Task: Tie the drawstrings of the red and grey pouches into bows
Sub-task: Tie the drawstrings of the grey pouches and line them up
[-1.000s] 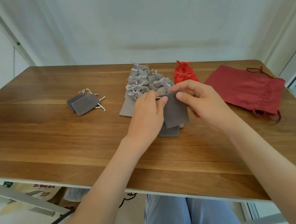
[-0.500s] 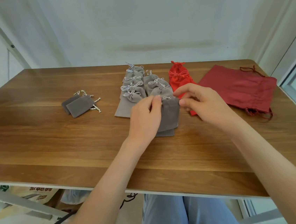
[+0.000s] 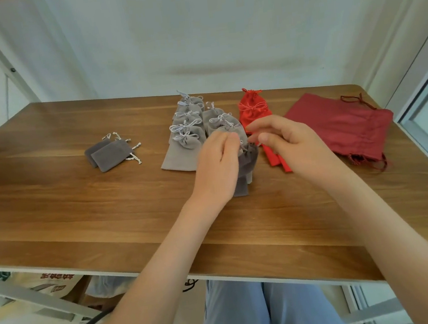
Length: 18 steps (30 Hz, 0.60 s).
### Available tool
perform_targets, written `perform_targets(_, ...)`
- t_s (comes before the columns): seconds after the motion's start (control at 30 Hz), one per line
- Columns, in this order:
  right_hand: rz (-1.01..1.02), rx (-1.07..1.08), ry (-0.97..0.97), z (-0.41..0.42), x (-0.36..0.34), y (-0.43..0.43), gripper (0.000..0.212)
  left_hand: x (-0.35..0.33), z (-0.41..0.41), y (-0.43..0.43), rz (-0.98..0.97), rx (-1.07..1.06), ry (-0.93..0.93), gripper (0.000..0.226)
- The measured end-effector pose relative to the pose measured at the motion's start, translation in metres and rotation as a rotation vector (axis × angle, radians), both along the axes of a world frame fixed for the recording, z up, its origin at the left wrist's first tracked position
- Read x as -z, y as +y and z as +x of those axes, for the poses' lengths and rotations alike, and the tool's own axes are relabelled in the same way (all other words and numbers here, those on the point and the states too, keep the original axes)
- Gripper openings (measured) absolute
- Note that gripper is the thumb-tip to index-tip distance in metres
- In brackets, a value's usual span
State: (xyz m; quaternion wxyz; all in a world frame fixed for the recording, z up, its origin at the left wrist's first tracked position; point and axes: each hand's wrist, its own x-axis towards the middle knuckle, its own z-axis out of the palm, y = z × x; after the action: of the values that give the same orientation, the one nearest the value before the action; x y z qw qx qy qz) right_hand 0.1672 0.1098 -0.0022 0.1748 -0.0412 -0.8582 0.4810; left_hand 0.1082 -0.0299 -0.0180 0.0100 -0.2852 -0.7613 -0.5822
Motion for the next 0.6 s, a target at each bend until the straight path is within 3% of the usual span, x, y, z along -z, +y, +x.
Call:
perform_targets(0.23,0.079,0.068,0.000,-0.004,-0.002,-0.005,0.007,0.004,-0.007,0.012,-0.082,-0.046,0.099,0.025)
perform_targets(0.5,0.134,0.089,-0.038,-0.013,0.002,-0.006,0.009,0.016,-0.005,0.012,-0.170,-0.131,0.409,0.029)
perform_targets(0.6,0.097,0.050,-0.045,-0.015,0.003,-0.007,0.008,0.016,-0.003,0.010,-0.163,-0.159,0.419,0.033)
